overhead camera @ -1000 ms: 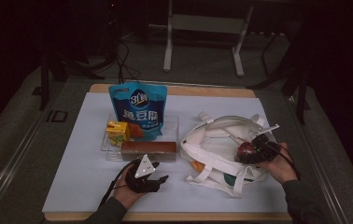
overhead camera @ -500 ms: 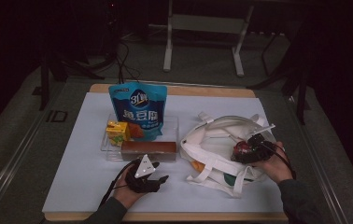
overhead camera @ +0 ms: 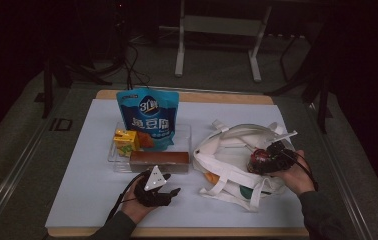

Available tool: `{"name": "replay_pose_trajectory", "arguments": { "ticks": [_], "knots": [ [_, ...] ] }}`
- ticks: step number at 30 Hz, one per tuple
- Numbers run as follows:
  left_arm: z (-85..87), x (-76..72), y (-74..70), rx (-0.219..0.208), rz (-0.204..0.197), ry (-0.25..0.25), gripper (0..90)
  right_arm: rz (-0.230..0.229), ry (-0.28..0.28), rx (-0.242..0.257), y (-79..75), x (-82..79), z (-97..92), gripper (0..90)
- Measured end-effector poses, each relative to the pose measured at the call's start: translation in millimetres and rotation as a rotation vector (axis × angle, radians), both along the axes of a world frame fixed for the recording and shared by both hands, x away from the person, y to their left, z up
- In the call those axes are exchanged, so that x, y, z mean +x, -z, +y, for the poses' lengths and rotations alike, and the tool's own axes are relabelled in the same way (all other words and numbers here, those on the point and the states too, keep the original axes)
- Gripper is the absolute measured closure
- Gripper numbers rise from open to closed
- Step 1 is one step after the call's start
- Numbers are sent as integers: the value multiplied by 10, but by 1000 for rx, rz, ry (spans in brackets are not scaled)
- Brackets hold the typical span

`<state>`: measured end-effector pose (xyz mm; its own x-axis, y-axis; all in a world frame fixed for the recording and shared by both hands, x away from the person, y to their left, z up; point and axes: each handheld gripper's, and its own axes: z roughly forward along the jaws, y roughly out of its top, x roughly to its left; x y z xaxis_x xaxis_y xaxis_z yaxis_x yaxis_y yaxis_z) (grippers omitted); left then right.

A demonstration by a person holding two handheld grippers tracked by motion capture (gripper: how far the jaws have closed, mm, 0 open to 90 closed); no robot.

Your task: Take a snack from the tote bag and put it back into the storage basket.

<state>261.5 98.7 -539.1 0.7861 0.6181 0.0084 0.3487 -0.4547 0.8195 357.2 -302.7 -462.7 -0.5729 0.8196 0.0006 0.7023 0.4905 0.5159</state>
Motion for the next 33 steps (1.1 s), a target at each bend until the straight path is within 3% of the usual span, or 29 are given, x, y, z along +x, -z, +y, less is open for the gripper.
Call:
{"name": "replay_pose_trajectory", "arguments": {
  "ticks": [7,33],
  "knots": [
    [0,1,0,0,1,0,396,-10,2,23,-52,5,-5,253],
    [1,2,0,-1,2,1,396,-27,-39,-1,-263,23,236,253]
  ]
}}
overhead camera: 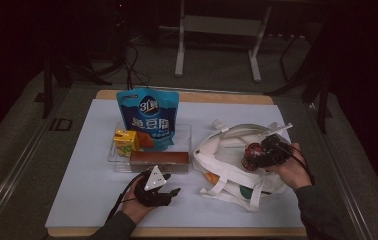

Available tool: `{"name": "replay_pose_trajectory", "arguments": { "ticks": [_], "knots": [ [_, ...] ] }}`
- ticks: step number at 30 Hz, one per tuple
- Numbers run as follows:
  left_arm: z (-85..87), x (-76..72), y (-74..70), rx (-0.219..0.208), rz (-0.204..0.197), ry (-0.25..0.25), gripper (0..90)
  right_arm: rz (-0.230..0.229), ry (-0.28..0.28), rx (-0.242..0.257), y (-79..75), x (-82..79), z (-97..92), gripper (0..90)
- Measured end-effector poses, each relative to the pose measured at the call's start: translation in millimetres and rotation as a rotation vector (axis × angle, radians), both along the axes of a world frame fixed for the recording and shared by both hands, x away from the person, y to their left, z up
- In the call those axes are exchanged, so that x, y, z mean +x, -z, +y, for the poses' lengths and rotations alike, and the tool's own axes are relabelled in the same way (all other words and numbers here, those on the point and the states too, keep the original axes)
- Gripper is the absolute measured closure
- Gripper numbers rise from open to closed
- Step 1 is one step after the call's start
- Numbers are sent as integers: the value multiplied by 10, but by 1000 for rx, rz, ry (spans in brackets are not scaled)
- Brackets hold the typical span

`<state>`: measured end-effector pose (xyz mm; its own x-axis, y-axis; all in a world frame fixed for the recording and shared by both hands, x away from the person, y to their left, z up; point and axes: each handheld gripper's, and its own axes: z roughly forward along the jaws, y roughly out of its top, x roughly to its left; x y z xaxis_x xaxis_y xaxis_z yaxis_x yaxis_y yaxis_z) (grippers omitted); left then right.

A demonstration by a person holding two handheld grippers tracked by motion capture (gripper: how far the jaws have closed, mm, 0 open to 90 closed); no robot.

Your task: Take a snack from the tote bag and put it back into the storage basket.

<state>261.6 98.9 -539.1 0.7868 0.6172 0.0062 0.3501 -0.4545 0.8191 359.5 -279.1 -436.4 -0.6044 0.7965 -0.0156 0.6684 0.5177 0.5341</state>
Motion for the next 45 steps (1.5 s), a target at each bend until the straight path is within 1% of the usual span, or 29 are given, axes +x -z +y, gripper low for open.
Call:
{"name": "replay_pose_trajectory", "arguments": {
  "ticks": [6,15,20,29,33,39,45],
  "knots": [
    [0,0,0,0,0,0,396,-1,-12,3,-37,-13,49,253],
    [0,-1,0,1,-2,0,396,-20,-30,5,-128,-35,105,254],
    [0,0,0,0,-1,-1,396,-23,-41,2,-154,-47,140,253],
    [-1,-2,0,-1,-1,-1,396,-35,-53,23,-233,-75,195,253],
    [-1,-2,0,0,-2,-1,396,-37,-64,18,-270,-91,224,253],
    [-1,-2,0,0,-3,0,396,-46,-81,27,-311,-105,278,253],
    [-1,-2,0,0,-2,0,396,-44,-98,26,-346,-120,350,253]
  ]
}}
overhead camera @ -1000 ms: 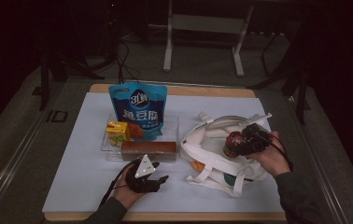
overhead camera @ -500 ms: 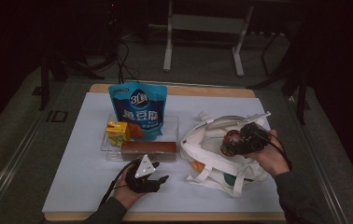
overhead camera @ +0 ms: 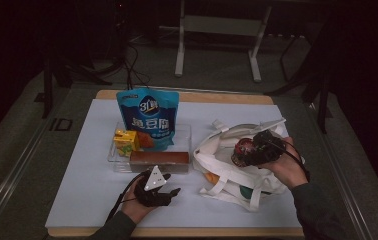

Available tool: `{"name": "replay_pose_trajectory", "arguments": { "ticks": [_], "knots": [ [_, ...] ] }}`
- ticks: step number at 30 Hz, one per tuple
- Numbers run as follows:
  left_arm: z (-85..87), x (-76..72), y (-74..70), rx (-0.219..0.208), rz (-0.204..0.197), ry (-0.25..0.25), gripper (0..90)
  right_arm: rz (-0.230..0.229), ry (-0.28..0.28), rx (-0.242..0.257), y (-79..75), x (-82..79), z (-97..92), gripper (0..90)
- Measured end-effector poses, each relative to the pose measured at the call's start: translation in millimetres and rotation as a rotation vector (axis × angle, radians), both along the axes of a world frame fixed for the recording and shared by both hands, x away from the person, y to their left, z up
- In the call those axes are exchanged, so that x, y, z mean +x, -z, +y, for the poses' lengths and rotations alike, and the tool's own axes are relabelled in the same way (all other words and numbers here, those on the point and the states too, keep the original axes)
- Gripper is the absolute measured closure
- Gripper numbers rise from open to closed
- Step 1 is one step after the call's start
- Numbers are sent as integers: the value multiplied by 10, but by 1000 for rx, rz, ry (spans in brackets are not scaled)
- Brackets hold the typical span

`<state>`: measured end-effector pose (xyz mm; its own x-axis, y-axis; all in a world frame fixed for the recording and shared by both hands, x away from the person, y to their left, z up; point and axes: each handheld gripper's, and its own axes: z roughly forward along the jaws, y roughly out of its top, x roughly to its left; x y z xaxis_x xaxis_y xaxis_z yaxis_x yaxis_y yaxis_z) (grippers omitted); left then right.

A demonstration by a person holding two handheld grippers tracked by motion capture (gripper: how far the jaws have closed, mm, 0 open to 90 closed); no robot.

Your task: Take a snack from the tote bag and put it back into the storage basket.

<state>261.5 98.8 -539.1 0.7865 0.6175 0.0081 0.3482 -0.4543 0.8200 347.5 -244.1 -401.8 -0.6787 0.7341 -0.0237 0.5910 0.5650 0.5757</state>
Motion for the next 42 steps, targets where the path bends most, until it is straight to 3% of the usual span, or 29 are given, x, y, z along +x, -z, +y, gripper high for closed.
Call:
{"name": "replay_pose_trajectory", "arguments": {
  "ticks": [42],
  "knots": [
    [0,0,0,-1,1,1,396,2,-133,7,-138,-88,419,253]
  ]
}}
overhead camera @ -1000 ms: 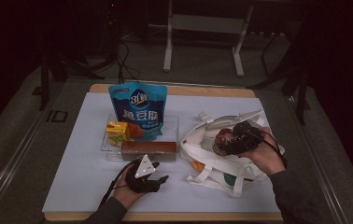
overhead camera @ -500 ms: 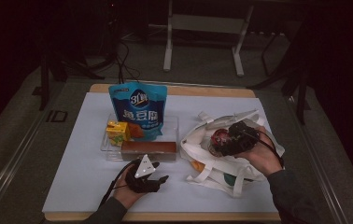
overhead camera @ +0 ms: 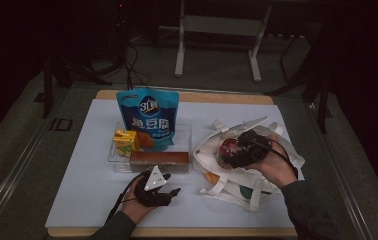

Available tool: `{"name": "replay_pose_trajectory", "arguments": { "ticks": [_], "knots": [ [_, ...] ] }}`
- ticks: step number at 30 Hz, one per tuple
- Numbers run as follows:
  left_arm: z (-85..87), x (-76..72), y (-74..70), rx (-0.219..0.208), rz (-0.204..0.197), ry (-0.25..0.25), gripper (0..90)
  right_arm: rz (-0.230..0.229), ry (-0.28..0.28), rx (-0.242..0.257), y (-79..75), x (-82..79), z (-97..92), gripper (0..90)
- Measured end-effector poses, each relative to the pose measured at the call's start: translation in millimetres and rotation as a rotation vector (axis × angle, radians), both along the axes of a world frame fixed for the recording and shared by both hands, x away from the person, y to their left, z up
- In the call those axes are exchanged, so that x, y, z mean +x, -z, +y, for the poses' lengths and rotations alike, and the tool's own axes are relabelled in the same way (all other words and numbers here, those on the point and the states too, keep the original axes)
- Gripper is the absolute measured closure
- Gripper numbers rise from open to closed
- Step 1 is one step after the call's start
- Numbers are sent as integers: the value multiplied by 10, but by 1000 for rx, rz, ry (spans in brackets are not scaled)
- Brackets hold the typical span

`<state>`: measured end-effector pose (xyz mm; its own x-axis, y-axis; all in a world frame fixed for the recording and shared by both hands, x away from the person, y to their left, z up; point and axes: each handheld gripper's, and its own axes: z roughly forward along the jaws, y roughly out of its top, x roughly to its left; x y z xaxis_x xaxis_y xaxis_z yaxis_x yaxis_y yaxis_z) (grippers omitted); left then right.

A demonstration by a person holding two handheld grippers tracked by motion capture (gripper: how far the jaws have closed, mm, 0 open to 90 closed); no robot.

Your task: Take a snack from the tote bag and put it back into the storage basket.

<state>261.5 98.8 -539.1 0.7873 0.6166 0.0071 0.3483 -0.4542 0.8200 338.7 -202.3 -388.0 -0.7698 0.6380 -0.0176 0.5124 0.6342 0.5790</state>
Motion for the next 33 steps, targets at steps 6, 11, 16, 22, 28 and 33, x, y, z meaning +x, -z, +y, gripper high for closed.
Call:
{"name": "replay_pose_trajectory", "arguments": {
  "ticks": [6,11,16,22,28,33],
  "knots": [
    [0,0,0,1,-1,1,396,6,-16,5,-11,-22,80,253],
    [0,-1,0,1,-1,1,396,9,-35,13,-35,-41,148,253],
    [0,-2,-1,2,-2,2,396,7,-50,4,-60,-39,211,253],
    [0,-2,0,1,-2,2,396,13,-68,5,-70,-42,280,253],
    [-1,-2,0,-1,-2,1,396,17,-82,-3,-66,-40,339,253],
    [0,-2,-1,1,-2,3,396,17,-95,7,-85,-62,388,253]
  ]
}}
